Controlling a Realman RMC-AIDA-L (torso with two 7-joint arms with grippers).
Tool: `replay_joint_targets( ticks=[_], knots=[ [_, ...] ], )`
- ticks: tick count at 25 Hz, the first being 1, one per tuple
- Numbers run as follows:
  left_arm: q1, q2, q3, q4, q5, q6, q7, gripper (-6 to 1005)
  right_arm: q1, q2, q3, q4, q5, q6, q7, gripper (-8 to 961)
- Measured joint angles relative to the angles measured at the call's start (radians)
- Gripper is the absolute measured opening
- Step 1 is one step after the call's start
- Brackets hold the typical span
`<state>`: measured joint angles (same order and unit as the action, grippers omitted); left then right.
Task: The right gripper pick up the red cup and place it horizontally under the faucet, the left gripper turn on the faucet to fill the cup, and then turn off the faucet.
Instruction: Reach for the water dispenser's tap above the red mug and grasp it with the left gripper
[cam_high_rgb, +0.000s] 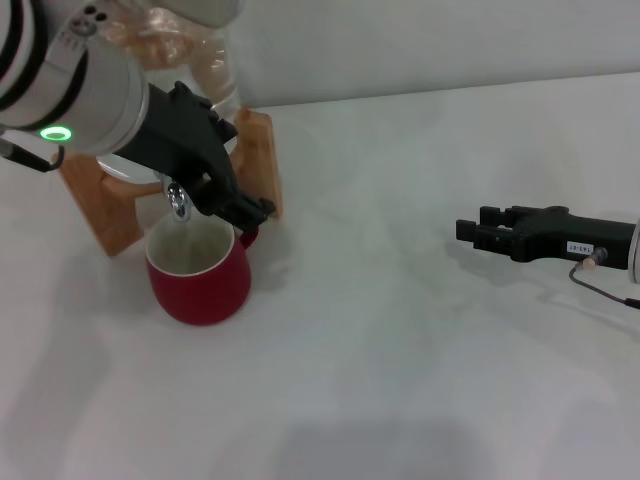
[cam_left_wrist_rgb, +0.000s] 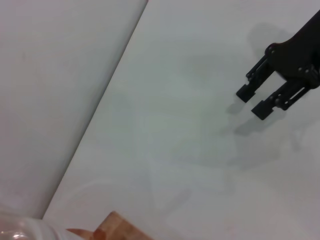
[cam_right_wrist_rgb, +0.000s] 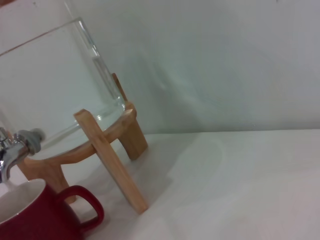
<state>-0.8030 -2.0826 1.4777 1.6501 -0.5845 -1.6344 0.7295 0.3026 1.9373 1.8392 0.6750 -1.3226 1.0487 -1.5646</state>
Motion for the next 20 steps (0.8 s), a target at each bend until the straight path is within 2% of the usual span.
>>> replay_joint_targets(
  ticks=[2,3,12,20],
  knots=[
    [0.011,0.000,0.011,0.020,0.000,-0.002,-0.005,892,0.000,0.000,0.000,0.000,0.001,0.005,0.000,529],
    [0.047,0.000,0.044,0.064,0.001,-0.006,-0.018,892,0.000,0.000,0.000,0.000,0.001,0.006,0.000,529],
    [0.167,-0.001,0.109,0.209,0.015,-0.019,-0.047,892,0.002,-0.003,0.002,0.001,0.002,0.008,0.003,529],
    [0.195,-0.001,0.112,0.209,0.050,-0.027,-0.051,892,0.009,-0.005,0.002,0.009,0.002,0.023,0.006,529]
  ],
)
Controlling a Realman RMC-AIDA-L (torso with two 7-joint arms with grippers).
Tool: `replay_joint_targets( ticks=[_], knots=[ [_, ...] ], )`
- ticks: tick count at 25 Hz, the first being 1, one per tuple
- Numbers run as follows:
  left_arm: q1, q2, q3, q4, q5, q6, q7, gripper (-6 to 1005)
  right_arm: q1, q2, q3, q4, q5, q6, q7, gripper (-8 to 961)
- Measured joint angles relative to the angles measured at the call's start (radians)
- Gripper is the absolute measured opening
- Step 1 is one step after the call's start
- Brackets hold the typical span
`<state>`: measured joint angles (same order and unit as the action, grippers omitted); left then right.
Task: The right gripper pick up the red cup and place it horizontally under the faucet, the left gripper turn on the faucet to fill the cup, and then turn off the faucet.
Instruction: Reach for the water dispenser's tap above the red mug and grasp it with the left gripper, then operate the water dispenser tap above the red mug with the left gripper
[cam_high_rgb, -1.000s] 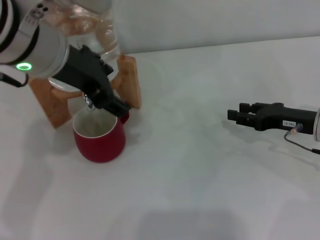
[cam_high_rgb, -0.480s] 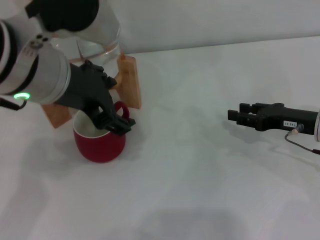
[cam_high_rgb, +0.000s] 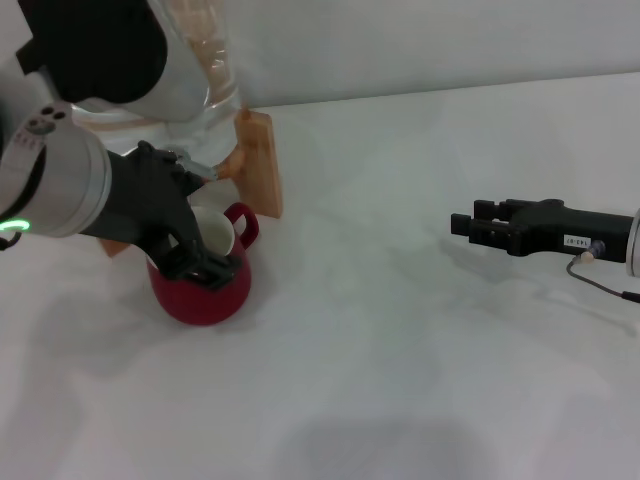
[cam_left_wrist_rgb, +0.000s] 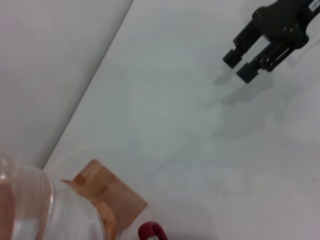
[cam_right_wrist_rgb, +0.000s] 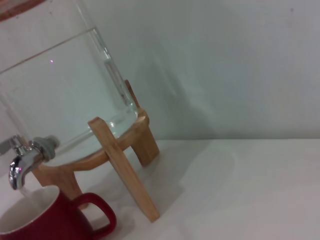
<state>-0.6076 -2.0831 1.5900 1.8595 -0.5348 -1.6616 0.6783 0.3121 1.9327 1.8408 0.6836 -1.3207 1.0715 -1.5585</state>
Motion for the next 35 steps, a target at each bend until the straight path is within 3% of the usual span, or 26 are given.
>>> replay_joint_targets(
  ticks=[4,12,35],
  knots=[
    [0.003,0.000,0.002,-0.019,0.008,0.002,0.005,892,0.000,0.003,0.031,0.002,0.001,0.038,-0.003,529],
    [0.016,0.000,0.014,-0.037,0.008,0.010,0.006,892,-0.009,0.027,0.188,0.006,0.002,0.218,-0.047,529],
    [0.013,0.000,0.016,-0.071,0.038,0.030,0.013,892,-0.010,0.030,0.193,0.004,-0.003,0.221,-0.049,529]
  ],
)
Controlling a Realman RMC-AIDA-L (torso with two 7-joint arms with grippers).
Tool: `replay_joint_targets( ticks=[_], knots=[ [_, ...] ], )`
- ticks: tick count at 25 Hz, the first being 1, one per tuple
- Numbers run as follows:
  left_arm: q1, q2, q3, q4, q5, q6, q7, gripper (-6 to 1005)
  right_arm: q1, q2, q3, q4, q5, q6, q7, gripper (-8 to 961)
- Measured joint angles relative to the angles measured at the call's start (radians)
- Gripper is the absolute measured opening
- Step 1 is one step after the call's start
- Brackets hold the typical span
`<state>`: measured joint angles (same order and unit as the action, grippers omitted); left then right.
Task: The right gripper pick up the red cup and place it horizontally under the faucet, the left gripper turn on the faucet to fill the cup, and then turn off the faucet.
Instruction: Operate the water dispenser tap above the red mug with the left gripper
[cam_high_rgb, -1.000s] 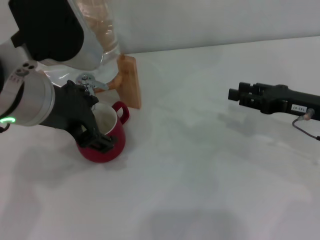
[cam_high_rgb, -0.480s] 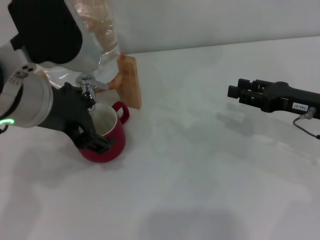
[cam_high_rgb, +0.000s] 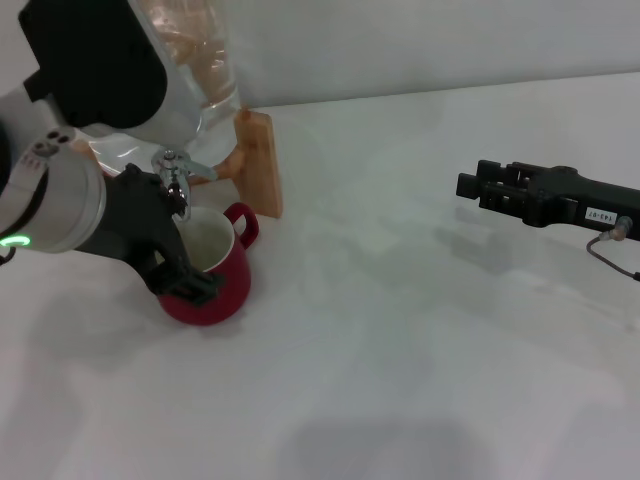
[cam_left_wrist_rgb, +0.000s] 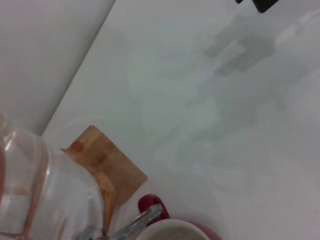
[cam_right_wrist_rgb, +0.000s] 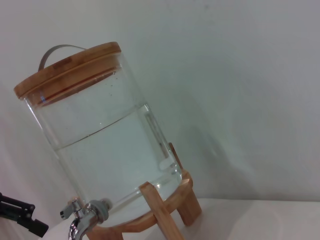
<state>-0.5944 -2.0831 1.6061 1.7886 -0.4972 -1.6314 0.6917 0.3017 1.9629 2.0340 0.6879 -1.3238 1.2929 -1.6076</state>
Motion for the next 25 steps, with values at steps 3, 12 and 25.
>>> replay_joint_targets(
  ticks=[3,12,25],
  knots=[
    [-0.002,0.000,0.000,-0.003,0.007,0.008,0.000,892,0.000,0.000,0.000,-0.001,0.000,0.000,0.000,529],
    [-0.010,0.000,0.000,-0.003,0.008,0.019,0.001,892,0.000,-0.001,0.000,-0.002,0.000,0.000,0.000,529],
    [-0.033,0.000,0.000,-0.024,0.008,0.026,0.003,892,-0.003,-0.001,0.000,-0.002,-0.001,0.000,0.000,529]
  ],
)
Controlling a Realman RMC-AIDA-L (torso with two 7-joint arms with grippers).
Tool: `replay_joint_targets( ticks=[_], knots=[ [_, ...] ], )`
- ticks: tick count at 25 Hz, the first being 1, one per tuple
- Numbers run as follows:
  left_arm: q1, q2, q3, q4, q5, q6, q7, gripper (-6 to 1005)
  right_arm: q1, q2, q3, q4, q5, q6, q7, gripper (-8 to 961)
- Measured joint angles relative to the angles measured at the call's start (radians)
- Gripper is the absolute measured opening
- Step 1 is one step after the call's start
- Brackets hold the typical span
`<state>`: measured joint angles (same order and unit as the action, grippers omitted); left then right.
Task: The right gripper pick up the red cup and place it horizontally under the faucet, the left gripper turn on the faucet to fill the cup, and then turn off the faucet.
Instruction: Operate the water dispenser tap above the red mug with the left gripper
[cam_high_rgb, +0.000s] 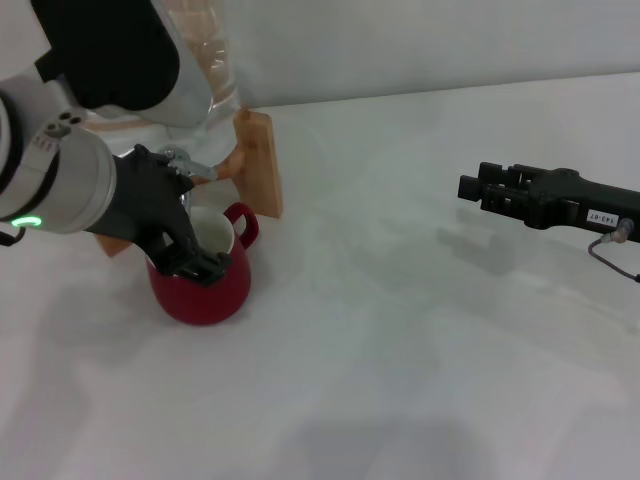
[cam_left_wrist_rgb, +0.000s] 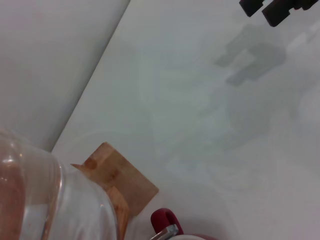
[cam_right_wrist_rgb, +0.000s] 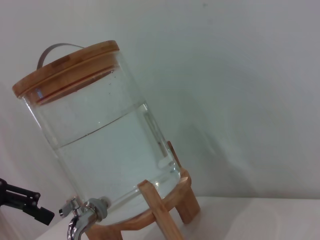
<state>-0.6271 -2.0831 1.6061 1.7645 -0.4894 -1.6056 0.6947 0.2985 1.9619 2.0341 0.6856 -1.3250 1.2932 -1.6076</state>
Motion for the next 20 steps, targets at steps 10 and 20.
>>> replay_joint_targets(
  ticks=[10,20],
  knots=[
    [-0.005,0.000,0.001,-0.008,0.000,0.008,0.002,892,-0.006,0.000,0.000,0.000,0.003,0.000,0.000,529],
    [-0.035,0.000,0.011,-0.055,0.000,0.028,0.003,892,-0.009,-0.001,0.002,0.000,0.004,-0.001,0.000,529]
  ],
)
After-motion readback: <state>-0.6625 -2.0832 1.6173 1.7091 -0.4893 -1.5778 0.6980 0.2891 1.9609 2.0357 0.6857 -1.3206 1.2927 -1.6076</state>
